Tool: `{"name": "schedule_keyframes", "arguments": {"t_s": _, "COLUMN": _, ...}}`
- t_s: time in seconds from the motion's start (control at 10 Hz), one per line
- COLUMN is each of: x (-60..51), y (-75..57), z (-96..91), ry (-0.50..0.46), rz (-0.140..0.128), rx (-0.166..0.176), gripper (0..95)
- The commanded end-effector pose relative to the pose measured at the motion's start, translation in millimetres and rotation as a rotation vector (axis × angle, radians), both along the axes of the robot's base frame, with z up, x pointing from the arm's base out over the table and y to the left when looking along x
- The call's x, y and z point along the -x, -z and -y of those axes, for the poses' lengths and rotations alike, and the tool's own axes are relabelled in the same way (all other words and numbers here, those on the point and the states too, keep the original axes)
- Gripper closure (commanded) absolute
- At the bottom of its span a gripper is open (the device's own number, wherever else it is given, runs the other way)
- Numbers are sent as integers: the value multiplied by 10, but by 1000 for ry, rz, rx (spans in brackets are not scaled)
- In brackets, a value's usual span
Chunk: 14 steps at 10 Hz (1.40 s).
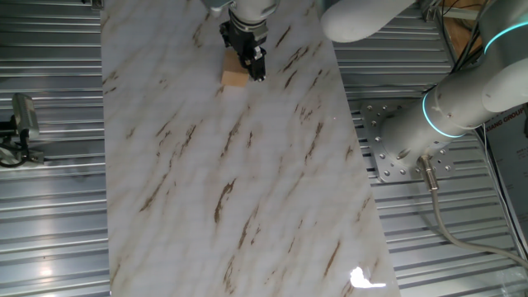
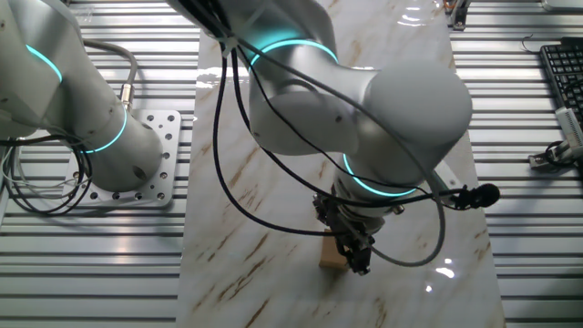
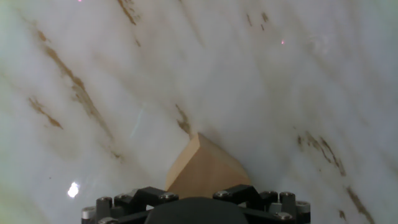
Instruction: Pick up the small block on the left and move it to the right
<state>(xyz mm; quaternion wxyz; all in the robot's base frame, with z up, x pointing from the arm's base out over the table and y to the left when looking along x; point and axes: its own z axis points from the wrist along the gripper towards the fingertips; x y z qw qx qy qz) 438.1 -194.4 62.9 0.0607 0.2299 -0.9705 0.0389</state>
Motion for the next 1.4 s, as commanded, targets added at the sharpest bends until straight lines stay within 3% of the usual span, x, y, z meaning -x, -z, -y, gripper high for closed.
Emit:
{"name": "schedule_keyframes", "arguments": {"t_s": 0.1, "x": -12, "y": 7, "z": -1, "ry": -328, "rz": -45, "rx": -69, "gripper": 190}}
{"name": "schedule_keyframes", "arguments": {"t_s": 0.3, "x": -12, "y": 7, "z": -1, "ry": -434, "rz": -55, "rx": -114, "gripper": 190}}
{"name": "schedule_keyframes", "arguments": {"t_s": 0.4, "x": -10, "y": 9, "z": 0, "ry": -458, "rz": -59, "rx": -119, "gripper": 190}}
{"name": "schedule_keyframes", "arguments": {"t_s": 0.5, "x": 0, "y": 15, "z": 4, "ry": -482, "rz": -58, "rx": -127, "gripper": 0}}
{"name": "schedule_keyframes", "arguments": {"t_s": 0.7, "x": 21, "y": 29, "z": 13, "ry": -514, "rz": -51, "rx": -160, "gripper": 0}}
{"name": "schedule_keyframes", "arguments": {"t_s": 1.4, "x": 43, "y": 44, "z": 21, "ry": -653, "rz": -35, "rx": -189, "gripper": 0}}
